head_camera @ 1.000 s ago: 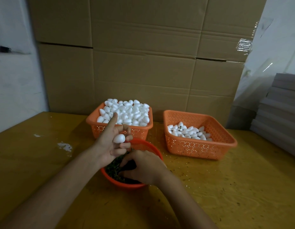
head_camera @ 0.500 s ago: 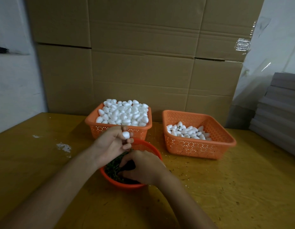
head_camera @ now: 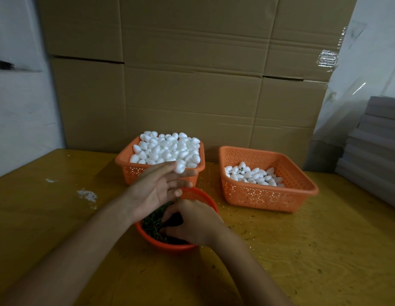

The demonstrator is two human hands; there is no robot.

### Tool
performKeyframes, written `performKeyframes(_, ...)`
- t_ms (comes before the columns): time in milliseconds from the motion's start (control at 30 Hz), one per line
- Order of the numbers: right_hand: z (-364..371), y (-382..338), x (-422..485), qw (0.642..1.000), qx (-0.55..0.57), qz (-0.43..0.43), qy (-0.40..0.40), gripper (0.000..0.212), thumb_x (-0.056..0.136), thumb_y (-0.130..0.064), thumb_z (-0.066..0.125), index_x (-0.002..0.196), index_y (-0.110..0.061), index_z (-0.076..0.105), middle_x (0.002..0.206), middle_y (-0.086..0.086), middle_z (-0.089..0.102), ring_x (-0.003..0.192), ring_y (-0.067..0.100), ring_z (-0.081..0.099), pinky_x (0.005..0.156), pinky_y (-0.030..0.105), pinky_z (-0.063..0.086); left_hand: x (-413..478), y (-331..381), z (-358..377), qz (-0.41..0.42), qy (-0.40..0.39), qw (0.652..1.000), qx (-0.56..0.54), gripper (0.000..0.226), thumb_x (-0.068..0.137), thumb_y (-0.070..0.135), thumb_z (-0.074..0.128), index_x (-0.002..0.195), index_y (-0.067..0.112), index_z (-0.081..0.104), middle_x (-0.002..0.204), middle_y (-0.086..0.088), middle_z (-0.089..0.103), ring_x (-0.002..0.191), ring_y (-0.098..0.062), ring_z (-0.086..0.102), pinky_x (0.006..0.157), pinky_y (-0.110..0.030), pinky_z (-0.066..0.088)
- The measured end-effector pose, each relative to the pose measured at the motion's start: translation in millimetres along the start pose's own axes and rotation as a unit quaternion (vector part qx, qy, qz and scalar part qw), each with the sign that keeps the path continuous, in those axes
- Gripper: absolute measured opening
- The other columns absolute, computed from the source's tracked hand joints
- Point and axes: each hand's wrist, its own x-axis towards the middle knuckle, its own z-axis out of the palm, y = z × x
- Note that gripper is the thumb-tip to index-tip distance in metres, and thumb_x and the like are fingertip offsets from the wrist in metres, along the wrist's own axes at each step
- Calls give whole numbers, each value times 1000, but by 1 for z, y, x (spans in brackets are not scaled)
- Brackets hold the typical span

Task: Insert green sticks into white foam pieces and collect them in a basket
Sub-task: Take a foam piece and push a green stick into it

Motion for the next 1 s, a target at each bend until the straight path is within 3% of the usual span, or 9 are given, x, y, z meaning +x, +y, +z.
performKeyframes(100, -1, 1, 1, 1000, -3, -7, -2, 28, 96, -45, 71, 121, -33, 73, 123, -6, 72, 110, 17, 66, 80, 33, 53, -1, 0, 2, 18, -13, 1000, -3, 18, 94, 24, 75, 110, 18, 81, 135, -20, 69, 114, -32, 73, 72, -26, 60)
performKeyframes(200, 0, 1, 2, 1000, -5, -6, 0, 27, 96, -45, 72, 120, -33, 73, 123, -7, 71, 109, 17, 66, 85, 38, 57, 0, -1, 3, 34, 9, 999, -7, 22, 83, 8, 81, 104, 15, 82, 127, -20, 72, 110, -32, 74, 75, -26, 61)
performKeyframes(300, 1, 2, 2, 1000, -4, -8, 3, 27, 95, -46, 72, 118, -34, 74, 122, -7, 71, 109, 17, 66, 82, 35, 55, 0, 0, 2, 39, 23, 999, -27, 25, 83, -2, 77, 101, 15, 82, 126, -21, 72, 108, -31, 75, 77, -25, 61)
performKeyframes(500, 2, 2, 2, 1000, -2, -9, 7, 26, 94, -46, 73, 117, -34, 74, 121, -8, 72, 108, 17, 67, 81, 34, 54, -1, 2, 3, 39, 33, 998, -46, 36, 71, 5, 85, 107, 13, 83, 120, -18, 75, 104, -29, 77, 75, -24, 62)
performKeyframes(767, 1, 2, 2, 1000, -1, -10, 6, 26, 95, -46, 72, 118, -34, 74, 121, -7, 72, 108, 17, 66, 83, 36, 56, -2, 4, 2, 53, 7, 997, -60, 27, 81, -2, 74, 100, 17, 78, 132, -24, 69, 106, -31, 76, 78, -25, 62)
performKeyframes(1000, 0, 0, 1, 1000, -1, -8, 3, 26, 95, -45, 72, 118, -33, 74, 121, -6, 72, 108, 17, 67, 83, 36, 56, -4, 4, 2, 53, 9, 998, -45, 30, 82, -12, 66, 92, 15, 75, 128, -22, 71, 103, -30, 76, 77, -26, 62)
